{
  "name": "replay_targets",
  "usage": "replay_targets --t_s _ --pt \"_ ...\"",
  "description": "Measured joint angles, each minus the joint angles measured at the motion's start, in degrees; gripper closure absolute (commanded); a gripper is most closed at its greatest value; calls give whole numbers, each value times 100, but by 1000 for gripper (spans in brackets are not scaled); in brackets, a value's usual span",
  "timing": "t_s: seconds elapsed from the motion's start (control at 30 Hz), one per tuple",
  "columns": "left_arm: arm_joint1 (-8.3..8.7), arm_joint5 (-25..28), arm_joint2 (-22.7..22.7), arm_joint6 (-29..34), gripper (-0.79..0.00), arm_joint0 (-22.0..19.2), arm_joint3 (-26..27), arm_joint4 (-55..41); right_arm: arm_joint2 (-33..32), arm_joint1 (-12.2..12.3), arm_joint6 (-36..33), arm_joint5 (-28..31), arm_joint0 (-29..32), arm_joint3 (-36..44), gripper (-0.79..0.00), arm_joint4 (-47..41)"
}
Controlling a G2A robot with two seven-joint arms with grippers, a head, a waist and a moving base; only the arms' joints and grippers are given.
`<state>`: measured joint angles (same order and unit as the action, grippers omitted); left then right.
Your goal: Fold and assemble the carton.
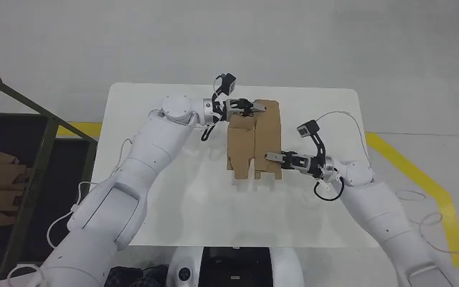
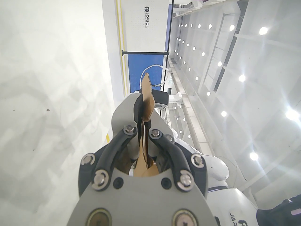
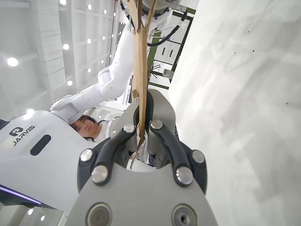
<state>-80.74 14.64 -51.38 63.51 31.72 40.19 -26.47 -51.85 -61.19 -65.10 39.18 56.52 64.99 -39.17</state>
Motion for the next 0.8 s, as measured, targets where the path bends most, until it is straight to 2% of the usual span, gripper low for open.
replay_targets --t_s 0.43,0.63,0.8 --pt "138 94 -396 28 -785 177 470 -67 5 15 -16 -16 -11 -65 0 -16" --pt "297 122 -798 -355 -785 313 498 71 -228 69 226 226 34 -141 0 -17" --pt "386 91 -1022 -408 -785 524 687 27 -569 136 572 560 170 -170 0 21"
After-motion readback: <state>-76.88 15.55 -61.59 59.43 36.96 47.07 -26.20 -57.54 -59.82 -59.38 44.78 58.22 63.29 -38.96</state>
